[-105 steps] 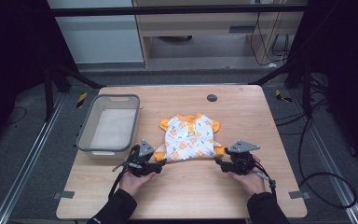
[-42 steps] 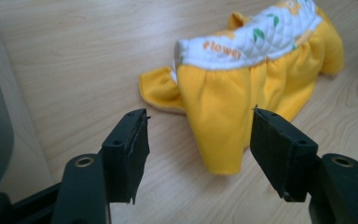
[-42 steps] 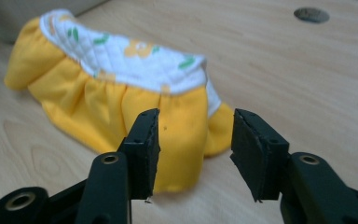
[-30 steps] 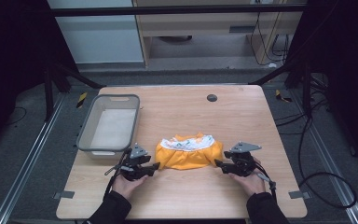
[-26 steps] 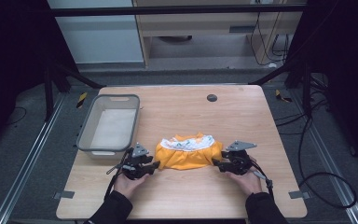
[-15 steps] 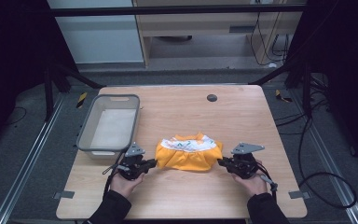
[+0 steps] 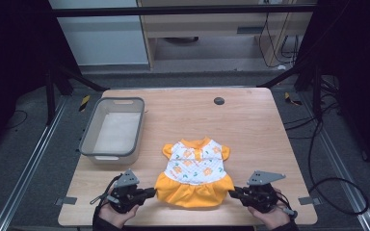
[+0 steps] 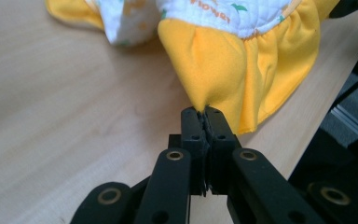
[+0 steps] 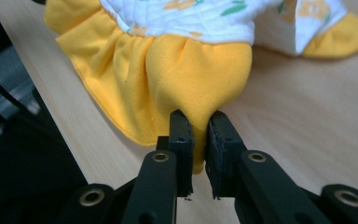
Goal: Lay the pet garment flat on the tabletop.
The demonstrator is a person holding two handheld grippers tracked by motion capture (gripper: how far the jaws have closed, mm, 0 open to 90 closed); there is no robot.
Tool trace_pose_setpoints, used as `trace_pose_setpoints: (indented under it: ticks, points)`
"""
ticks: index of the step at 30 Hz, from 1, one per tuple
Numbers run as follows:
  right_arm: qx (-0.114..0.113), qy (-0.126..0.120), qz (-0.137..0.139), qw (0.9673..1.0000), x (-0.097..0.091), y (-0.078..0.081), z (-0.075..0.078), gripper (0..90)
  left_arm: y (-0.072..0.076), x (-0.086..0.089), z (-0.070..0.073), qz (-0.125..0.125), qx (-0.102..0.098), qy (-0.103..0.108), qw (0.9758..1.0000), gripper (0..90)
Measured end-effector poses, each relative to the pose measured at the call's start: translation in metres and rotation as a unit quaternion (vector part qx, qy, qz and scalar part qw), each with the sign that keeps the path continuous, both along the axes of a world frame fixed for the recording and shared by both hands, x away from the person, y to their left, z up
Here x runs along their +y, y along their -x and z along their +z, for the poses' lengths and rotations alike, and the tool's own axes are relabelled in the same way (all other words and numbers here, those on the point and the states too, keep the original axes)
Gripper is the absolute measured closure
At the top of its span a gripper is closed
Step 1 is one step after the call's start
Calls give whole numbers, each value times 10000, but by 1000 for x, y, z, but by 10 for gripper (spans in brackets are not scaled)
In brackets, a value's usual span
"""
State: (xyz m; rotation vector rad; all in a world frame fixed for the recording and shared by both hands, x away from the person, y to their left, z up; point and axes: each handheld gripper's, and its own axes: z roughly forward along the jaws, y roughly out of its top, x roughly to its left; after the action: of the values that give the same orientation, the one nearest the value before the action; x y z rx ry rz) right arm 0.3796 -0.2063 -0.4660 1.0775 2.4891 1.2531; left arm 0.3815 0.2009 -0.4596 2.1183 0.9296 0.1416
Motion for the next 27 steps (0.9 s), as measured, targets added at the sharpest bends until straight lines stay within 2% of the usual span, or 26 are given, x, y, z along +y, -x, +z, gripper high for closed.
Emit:
trace_pose_setpoints:
  ticks: [2,4,7,9,13,15,18,23,24,27]
  points:
    - [27,204,-6,9998,0,3,-8,756,2,-2,-6,19,-64,-171,9998,851]
    - [-5,339,-30,9994,1,4,-13,698,2,-1,-8,198,-210,-222,9993,710]
    - [-212,303,-91,9993,-2,4,-11,636,2,8,-2,440,-398,24,9982,531]
    - [-386,126,-181,9990,-4,4,-5,594,2,14,4,577,-572,187,9965,443]
    - [-722,-154,-387,9965,-8,-1,7,537,-6,22,16,830,-792,367,9927,407]
    - [-834,-264,-474,9950,-9,-6,13,523,-14,22,21,891,-925,355,9911,400]
    - [-983,-340,-598,9928,-8,-18,20,503,-29,18,28,970,-1012,343,9895,400]
    - [-1152,-328,-842,9892,-3,-49,28,439,-62,2,39,965,-1261,224,9871,395]
    - [-1143,-313,-913,9887,-1,-57,28,436,-69,-1,39,1011,-1305,176,9861,393]
    - [-1090,-315,-1067,9878,3,-79,28,426,-92,-11,38,1065,-1324,-8,9855,388]
